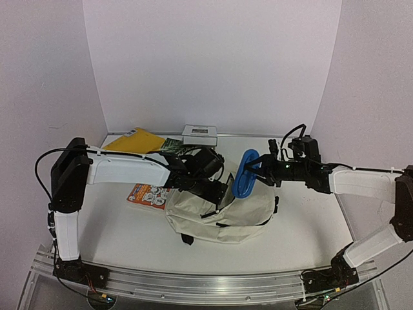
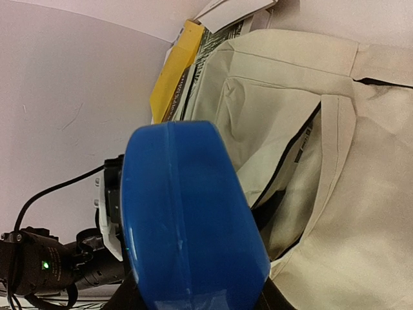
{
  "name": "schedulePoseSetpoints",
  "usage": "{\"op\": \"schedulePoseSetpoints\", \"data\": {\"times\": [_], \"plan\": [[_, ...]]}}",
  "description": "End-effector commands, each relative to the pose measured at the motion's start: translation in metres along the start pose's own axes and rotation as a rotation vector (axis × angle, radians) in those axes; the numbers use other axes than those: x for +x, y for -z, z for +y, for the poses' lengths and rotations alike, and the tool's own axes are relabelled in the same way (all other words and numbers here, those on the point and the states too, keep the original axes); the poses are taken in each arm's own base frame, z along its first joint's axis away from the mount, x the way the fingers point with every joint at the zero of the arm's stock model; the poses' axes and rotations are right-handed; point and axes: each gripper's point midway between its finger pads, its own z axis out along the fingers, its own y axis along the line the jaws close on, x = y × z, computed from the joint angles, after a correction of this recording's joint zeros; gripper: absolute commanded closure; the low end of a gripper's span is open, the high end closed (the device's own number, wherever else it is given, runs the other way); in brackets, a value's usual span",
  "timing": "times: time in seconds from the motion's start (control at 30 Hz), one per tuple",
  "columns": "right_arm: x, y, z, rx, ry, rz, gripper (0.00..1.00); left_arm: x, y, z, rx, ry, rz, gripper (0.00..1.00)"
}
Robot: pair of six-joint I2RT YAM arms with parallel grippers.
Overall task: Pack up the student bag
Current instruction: Place the stationery in the student bag.
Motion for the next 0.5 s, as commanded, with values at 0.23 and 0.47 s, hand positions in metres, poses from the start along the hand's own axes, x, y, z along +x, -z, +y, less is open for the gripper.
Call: {"op": "schedulePoseSetpoints", "data": {"times": [0.23,0.47], "plan": [[0.014,-0.012,-0.022,0.050,-0.071,0.067,0.61,-0.032,-0.007,0.002,-0.162,-0.137,-0.100,0.39],[0.022,-0.022,-0.039,0.087,-0.118,0.096,0.62,-0.034,-0.008,-0.018,-0.081,-0.171,-0.121,0.22]]}}
